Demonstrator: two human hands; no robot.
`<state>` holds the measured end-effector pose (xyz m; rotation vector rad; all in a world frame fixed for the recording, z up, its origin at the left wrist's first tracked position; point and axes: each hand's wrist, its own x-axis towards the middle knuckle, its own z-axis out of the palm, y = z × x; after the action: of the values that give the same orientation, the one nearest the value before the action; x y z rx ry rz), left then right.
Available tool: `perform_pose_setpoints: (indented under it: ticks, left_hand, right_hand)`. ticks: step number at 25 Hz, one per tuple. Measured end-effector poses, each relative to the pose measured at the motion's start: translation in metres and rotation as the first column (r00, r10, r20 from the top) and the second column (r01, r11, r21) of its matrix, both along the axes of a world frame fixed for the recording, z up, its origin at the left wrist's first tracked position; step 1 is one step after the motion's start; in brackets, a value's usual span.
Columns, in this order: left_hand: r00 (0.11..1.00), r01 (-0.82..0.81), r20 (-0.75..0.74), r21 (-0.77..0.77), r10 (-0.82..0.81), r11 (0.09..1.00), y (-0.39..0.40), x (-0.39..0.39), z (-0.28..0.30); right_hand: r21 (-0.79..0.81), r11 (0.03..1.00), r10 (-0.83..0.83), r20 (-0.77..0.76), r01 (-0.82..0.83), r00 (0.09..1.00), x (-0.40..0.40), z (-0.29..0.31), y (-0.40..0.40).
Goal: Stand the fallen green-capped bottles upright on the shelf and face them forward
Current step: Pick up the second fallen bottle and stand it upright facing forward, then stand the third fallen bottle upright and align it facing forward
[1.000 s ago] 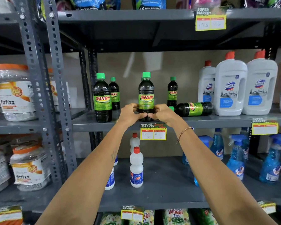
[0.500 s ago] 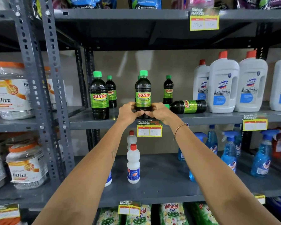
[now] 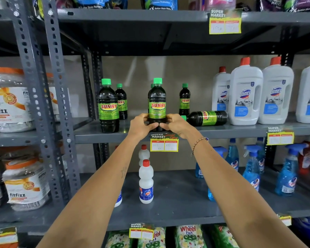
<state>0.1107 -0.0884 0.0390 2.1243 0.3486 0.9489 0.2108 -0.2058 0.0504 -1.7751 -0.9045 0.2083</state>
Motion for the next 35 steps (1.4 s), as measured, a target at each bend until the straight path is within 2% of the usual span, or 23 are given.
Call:
perform_pose_setpoints:
  ticks: [3,5,6,8,9,11,13,15,19,23,26,29,30,32,35]
  left_hand:
    - [1.000,-0.009,0.023,-0.011,0.009,1.000,0.002,0.002,-0.005]
    - [0.971,-0.144,0.193,-0.006,0.143,0.990,-0.002,0.001,-0.015]
    - [0.928,-0.220,0.312,0.017,0.204,0.975,-0.007,0.001,-0.020]
    - [0.868,-0.279,0.465,0.161,0.176,0.947,-0.023,0.004,-0.031]
    - [0.873,-0.270,0.475,0.278,0.113,0.922,-0.033,0.007,-0.034]
    - [0.917,-0.226,0.399,0.502,0.008,0.835,-0.057,0.024,-0.045]
    - [0.938,-0.280,0.342,0.674,0.047,0.684,-0.072,0.048,-0.059]
    - [0.948,-0.315,0.282,0.755,0.149,0.576,-0.089,0.072,-0.069]
    - [0.918,-0.368,0.230,0.798,0.324,0.477,-0.094,0.092,-0.085]
    - [0.886,-0.421,0.242,0.779,0.396,0.465,-0.098,0.102,-0.088]
    - [0.863,-0.478,0.307,0.752,0.400,0.454,-0.096,0.109,-0.090]
    - [0.844,-0.511,0.351,0.754,0.405,0.412,-0.092,0.114,-0.092]
    - [0.840,-0.514,0.352,0.760,0.413,0.398,-0.092,0.114,-0.093]
    - [0.829,-0.530,0.371,0.757,0.417,0.381,-0.091,0.116,-0.095]
    - [0.818,-0.551,0.393,0.744,0.420,0.378,-0.092,0.116,-0.094]
  right_hand:
    - [-0.004,1.000,0.020,-0.027,-0.020,0.999,0.001,0.001,-0.004]
    - [-0.012,1.000,0.001,-0.031,-0.001,1.000,0.004,0.006,-0.013]
    - [-0.012,1.000,-0.023,-0.007,0.023,1.000,0.009,0.009,-0.019]
    - [0.004,0.993,-0.118,0.092,0.118,0.989,0.024,0.016,-0.034]
    - [-0.003,0.981,-0.190,0.178,0.194,0.966,0.032,0.019,-0.042]
    - [-0.074,0.935,-0.294,0.391,0.348,0.872,0.052,0.025,-0.067]
    - [-0.196,0.882,-0.254,0.569,0.429,0.782,0.063,0.029,-0.084]
    - [-0.318,0.831,-0.133,0.685,0.457,0.717,0.077,0.035,-0.106]
    - [-0.465,0.788,0.009,0.664,0.404,0.748,0.107,0.030,-0.117]
    - [-0.502,0.748,0.089,0.724,0.434,0.684,0.135,0.026,-0.107]
    - [-0.487,0.737,0.102,0.767,0.469,0.634,0.147,0.026,-0.096]
    - [-0.396,0.776,0.033,0.803,0.492,0.595,0.158,0.019,-0.090]
    - [-0.353,0.809,-0.001,0.799,0.470,0.602,0.161,0.015,-0.089]
    - [-0.219,0.910,-0.084,0.736,0.353,0.672,0.164,0.013,-0.090]
    - [-0.034,0.991,-0.096,0.514,0.131,0.853,0.164,0.025,-0.096]
